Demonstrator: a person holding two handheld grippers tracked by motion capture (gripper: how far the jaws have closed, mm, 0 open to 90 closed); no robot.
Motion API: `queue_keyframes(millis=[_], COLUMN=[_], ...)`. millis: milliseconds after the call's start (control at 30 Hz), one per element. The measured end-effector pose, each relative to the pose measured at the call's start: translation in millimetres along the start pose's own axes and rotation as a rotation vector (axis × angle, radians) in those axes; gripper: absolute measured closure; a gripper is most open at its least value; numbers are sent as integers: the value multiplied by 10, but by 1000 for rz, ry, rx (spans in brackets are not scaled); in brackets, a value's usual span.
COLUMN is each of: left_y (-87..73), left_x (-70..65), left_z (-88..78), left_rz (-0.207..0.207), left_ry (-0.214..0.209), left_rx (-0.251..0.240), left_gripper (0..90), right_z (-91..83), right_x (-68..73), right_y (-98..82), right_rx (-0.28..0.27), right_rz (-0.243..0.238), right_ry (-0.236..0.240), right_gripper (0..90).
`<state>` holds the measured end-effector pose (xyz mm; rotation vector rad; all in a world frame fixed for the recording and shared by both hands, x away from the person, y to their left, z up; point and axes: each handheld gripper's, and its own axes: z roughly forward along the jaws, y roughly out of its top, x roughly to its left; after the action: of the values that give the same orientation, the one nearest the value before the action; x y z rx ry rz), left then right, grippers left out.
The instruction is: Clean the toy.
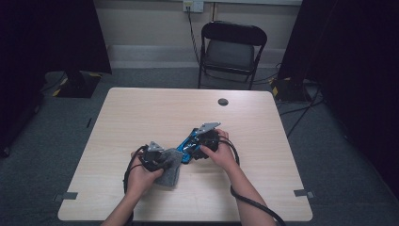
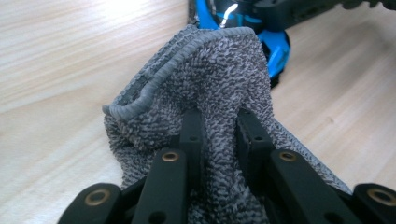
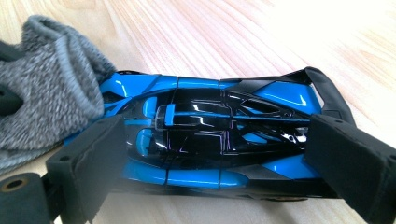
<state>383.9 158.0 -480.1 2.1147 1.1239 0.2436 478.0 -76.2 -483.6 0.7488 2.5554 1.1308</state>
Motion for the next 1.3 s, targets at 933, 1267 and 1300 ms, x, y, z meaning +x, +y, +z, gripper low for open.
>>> queue_keyframes(millis=[933, 1267, 1300], left_y=[84, 114, 121], left_x=[-505, -642, -655], left_z=[219, 245, 232], left_rz=[89, 145, 146], left_ry=[-153, -231, -237], left_rx=[6, -6, -14], left_gripper=[749, 749, 749], right_z=[-1, -1, -1], right_x=[-1, -3, -4], right_y=[-12, -14, -15], right_rx=[-10, -12, -13], right_rz=[3, 3, 4], right_ry=[-3, 0, 2], right_gripper=[54, 55, 55])
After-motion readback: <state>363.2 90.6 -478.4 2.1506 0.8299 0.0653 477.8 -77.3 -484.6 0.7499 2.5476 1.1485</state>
